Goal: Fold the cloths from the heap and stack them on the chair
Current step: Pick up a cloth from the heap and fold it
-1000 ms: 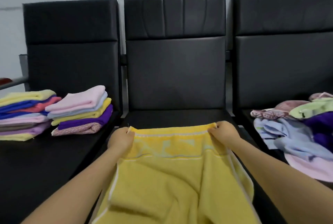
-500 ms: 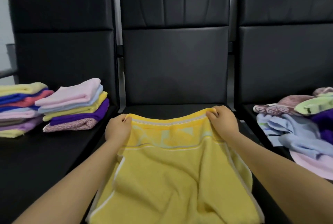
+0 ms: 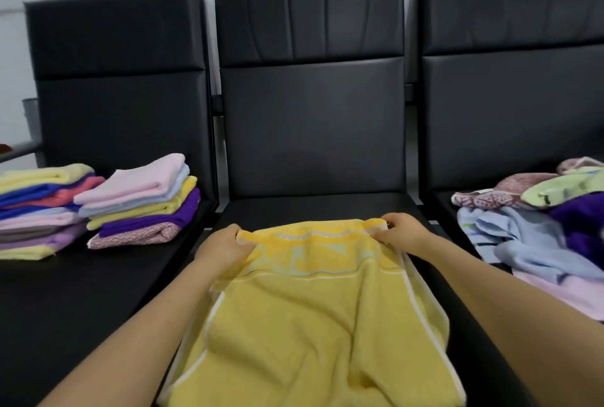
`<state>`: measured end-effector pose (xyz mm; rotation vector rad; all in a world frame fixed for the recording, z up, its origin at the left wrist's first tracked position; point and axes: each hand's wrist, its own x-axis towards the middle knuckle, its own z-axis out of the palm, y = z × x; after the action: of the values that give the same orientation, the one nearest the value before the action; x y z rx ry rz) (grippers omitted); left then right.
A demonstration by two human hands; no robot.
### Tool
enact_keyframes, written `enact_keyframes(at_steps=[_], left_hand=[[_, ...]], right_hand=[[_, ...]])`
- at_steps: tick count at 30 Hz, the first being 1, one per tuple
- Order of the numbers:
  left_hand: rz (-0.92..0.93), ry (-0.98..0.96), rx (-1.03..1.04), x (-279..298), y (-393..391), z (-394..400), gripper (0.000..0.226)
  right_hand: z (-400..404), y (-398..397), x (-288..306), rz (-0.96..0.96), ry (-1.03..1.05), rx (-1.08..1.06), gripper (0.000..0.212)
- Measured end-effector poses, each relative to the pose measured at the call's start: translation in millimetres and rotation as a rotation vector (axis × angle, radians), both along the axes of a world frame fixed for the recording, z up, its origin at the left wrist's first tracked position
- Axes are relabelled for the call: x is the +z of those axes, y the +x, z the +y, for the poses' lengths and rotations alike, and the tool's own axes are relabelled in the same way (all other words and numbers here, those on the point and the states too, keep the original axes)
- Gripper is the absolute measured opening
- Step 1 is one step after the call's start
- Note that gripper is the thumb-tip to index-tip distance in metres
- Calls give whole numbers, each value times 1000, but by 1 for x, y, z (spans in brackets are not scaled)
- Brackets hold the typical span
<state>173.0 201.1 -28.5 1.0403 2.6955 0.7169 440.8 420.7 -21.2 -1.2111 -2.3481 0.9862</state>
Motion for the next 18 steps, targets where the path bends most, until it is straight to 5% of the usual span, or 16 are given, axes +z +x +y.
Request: enact_keyframes(at_steps=[5, 10, 18], left_hand=[[-148, 19, -2, 7, 12, -19, 32], [-412, 518, 45, 35, 41, -49, 15], [-272, 941, -66, 129, 61, -92, 33]], right_hand=[[-22, 9, 15, 253, -163, -29, 15], [-49, 19, 40, 513, -261, -82, 8], [-92, 40, 127, 1049, -397, -44, 19]])
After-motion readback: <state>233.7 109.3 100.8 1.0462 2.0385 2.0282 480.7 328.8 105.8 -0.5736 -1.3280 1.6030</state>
